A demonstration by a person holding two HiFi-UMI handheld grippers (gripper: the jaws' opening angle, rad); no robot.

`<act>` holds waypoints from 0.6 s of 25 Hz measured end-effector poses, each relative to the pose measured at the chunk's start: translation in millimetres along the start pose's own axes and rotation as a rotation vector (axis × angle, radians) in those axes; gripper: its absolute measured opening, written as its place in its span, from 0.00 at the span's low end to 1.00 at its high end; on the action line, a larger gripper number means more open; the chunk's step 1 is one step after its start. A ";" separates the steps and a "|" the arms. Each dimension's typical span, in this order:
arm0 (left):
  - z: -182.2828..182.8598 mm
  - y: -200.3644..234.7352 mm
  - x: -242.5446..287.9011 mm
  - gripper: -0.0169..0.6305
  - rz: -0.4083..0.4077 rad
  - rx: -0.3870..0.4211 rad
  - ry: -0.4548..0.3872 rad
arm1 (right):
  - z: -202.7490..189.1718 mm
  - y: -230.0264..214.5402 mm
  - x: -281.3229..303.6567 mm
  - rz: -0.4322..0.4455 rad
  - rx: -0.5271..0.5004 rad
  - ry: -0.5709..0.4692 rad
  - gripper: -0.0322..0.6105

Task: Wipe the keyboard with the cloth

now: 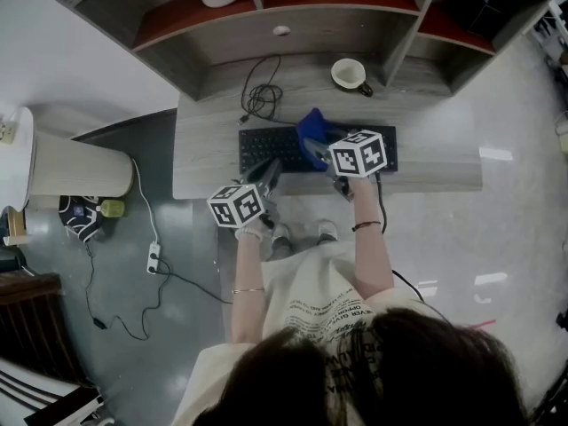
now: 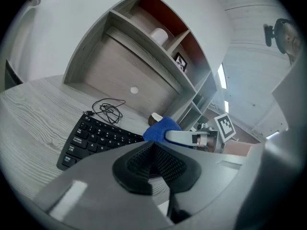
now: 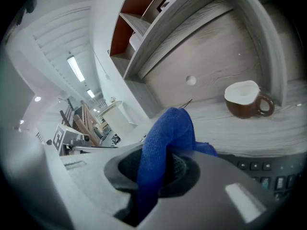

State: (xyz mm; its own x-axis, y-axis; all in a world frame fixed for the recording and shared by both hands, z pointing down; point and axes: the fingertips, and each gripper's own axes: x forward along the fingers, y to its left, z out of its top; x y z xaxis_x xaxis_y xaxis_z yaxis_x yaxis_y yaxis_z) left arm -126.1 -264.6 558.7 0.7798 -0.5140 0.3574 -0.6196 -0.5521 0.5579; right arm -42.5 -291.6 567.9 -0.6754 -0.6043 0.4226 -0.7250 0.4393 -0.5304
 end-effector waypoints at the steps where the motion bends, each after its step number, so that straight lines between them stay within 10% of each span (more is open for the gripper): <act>1: 1.4 2.5 -1.3 0.02 -0.005 -0.001 0.002 | -0.1 0.1 1.1 -0.008 0.006 -0.003 0.13; 15: 15.4 36.0 -20.4 0.02 -0.086 0.001 0.049 | 0.7 17.3 26.2 -0.099 0.057 -0.052 0.13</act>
State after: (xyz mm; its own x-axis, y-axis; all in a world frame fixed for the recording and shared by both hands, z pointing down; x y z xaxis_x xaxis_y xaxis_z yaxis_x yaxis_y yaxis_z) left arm -165.7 -284.1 560.0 0.8337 -0.4316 0.3445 -0.5501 -0.5937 0.5873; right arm -72.7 -300.3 569.3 -0.5919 -0.6771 0.4373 -0.7780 0.3381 -0.5296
